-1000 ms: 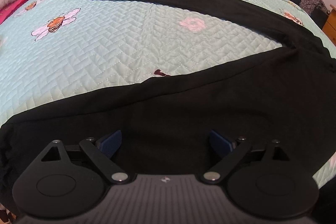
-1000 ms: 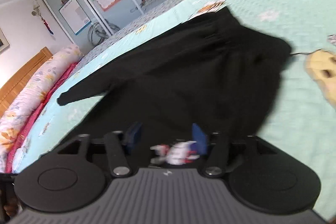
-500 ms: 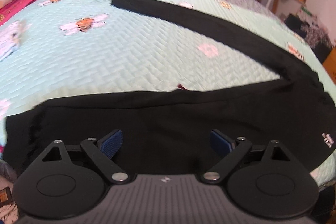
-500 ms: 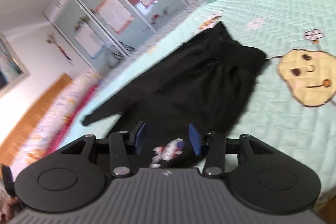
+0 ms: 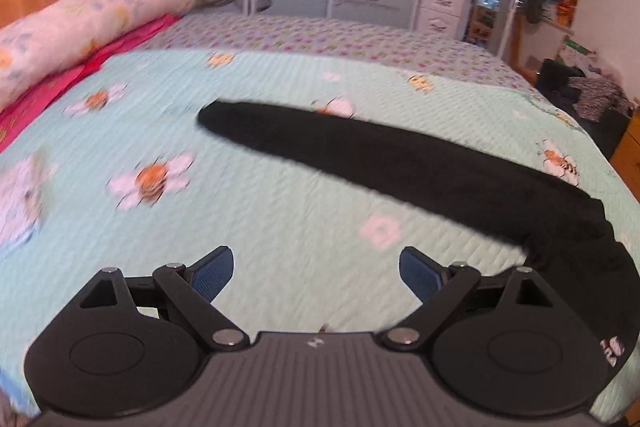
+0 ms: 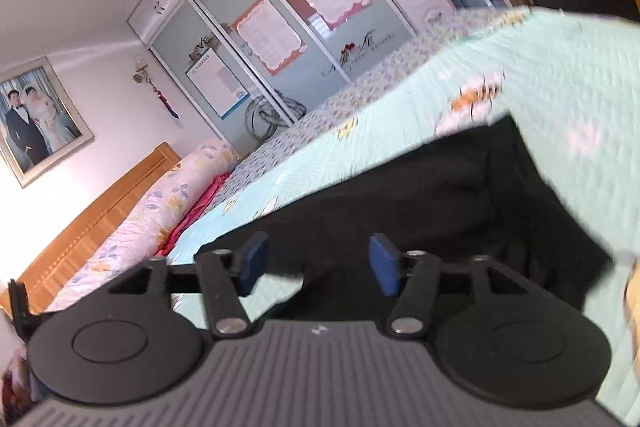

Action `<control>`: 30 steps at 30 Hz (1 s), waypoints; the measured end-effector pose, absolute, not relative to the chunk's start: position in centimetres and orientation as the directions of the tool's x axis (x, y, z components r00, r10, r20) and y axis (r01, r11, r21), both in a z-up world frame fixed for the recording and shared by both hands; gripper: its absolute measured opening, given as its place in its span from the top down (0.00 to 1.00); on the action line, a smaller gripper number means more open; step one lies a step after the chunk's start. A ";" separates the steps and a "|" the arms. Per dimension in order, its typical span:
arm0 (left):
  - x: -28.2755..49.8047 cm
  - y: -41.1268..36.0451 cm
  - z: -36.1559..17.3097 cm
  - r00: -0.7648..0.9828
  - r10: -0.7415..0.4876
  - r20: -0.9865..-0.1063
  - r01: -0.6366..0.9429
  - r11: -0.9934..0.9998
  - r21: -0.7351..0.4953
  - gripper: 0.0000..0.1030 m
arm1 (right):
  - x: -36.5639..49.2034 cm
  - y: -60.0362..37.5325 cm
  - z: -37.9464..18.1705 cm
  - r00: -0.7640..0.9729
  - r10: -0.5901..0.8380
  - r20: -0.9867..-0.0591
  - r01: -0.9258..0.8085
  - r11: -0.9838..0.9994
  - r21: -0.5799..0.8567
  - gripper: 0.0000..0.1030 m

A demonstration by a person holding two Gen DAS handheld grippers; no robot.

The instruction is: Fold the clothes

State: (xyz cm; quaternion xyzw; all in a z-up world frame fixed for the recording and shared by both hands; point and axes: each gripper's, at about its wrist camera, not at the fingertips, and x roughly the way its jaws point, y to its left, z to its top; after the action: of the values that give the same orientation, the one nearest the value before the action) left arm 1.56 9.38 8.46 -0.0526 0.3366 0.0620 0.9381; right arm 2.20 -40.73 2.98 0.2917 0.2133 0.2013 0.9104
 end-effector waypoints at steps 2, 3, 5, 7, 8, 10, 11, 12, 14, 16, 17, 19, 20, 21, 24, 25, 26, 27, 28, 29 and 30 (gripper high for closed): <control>3.4 8.2 9.0 0.765 0.075 -0.639 -0.115 0.993 -0.020 0.09 | 3.7 -41.4 3.9 0.823 0.502 -0.266 -0.248 0.739 0.626 0.38; 4.4 7.8 9.1 0.763 0.074 -0.642 -0.099 0.995 -0.003 0.09 | 4.3 -41.6 4.2 0.819 0.513 -0.257 -0.259 0.730 0.632 0.38; 6.7 7.3 9.1 0.752 0.089 -0.653 -0.095 0.995 0.027 0.09 | 5.8 -41.7 5.0 0.812 0.525 -0.254 -0.274 0.727 0.629 0.38; 9.5 6.7 9.1 0.740 0.105 -0.664 -0.089 0.994 0.058 0.09 | 7.2 -40.9 5.6 0.811 0.520 -0.268 -0.281 0.749 0.601 0.36; 10.8 6.4 9.2 0.740 0.111 -0.664 -0.084 0.994 0.073 0.09 | 7.8 -40.4 5.7 0.811 0.515 -0.277 -0.279 0.757 0.591 0.36; 13.3 5.6 9.6 0.745 0.111 -0.658 -0.064 0.993 0.095 0.09 | 9.1 -39.1 5.8 0.806 0.516 -0.290 -0.273 0.759 0.592 0.36; 14.5 5.3 9.8 0.750 0.103 -0.654 -0.053 0.994 0.095 0.09 | 9.8 -38.3 5.7 0.798 0.533 -0.282 -0.274 0.737 0.618 0.36; 15.7 5.0 10.1 0.750 0.083 -0.656 -0.037 0.996 0.083 0.09 | 10.6 -37.6 5.6 0.788 0.552 -0.271 -0.274 0.710 0.648 0.36; 17.9 4.4 10.7 0.743 0.032 -0.669 0.003 0.999 0.052 0.09 | 12.3 -35.9 5.1 0.759 0.609 -0.230 -0.291 0.634 0.716 0.36; 20.0 4.0 11.2 0.727 -0.024 -0.686 0.050 0.999 0.018 0.09 | 13.9 -34.1 4.6 0.727 0.661 -0.188 -0.312 0.561 0.766 0.35; 21.0 4.0 11.4 0.711 -0.058 -0.701 0.079 0.997 -0.002 0.09 | 14.5 -33.3 4.3 0.710 0.683 -0.174 -0.328 0.538 0.776 0.34; 22.3 4.5 11.6 0.701 -0.103 -0.706 0.127 0.992 -0.019 0.11 | 15.4 -31.9 3.3 0.679 0.717 -0.159 -0.362 0.516 0.776 0.29; 22.8 4.8 11.7 0.710 -0.107 -0.696 0.142 0.990 -0.008 0.11 | 15.7 -31.6 2.6 0.668 0.727 -0.159 -0.379 0.516 0.768 0.29; 23.2 5.2 11.7 0.719 -0.112 -0.686 0.157 0.988 0.003 0.11 | 16.0 -31.3 1.9 0.656 0.738 -0.159 -0.396 0.516 0.760 0.28; 24.0 7.2 11.5 0.753 -0.097 -0.650 0.183 0.981 0.067 0.10 | 17.3 -31.2 -0.5 0.623 0.757 -0.196 -0.388 0.517 0.762 0.28; 24.3 8.4 11.2 0.768 -0.073 -0.636 0.161 0.984 0.081 0.10 | 17.9 -31.5 -1.4 0.608 0.764 -0.219 -0.366 0.513 0.777 0.28; 24.6 9.7 10.8 0.777 -0.059 -0.627 0.140 0.987 0.080 0.10 | 18.2 -32.0 -2.2 0.600 0.770 -0.215 -0.358 0.500 0.789 0.28; 24.9 11.2 10.3 0.781 -0.052 -0.622 0.121 0.990 0.070 0.10 | 18.4 -32.3 -2.8 0.598 0.774 -0.206 -0.356 0.488 0.797 0.28; 25.4 12.5 9.6 0.780 -0.025 -0.626 0.088 0.994 0.071 0.10 | 18.6 -32.5 -3.3 0.596 0.777 -0.203 -0.351 0.479 0.804 0.28; 25.9 13.6 8.8 0.773 0.013 -0.635 0.048 0.996 0.079 0.10 | 18.8 -32.5 -3.5 0.590 0.782 -0.199 -0.349 0.470 0.811 0.28; 26.7 14.5 8.0 0.757 0.060 -0.651 0.015 0.994 0.110 0.10 | 18.9 -32.4 -3.8 0.580 0.793 -0.187 -0.356 0.454 0.817 0.28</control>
State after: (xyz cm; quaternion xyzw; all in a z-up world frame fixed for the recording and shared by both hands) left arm 26.68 14.48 7.95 0.0541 0.3487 0.0121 0.9356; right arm 18.90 -32.37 -3.77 0.3810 0.2864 0.3576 0.8031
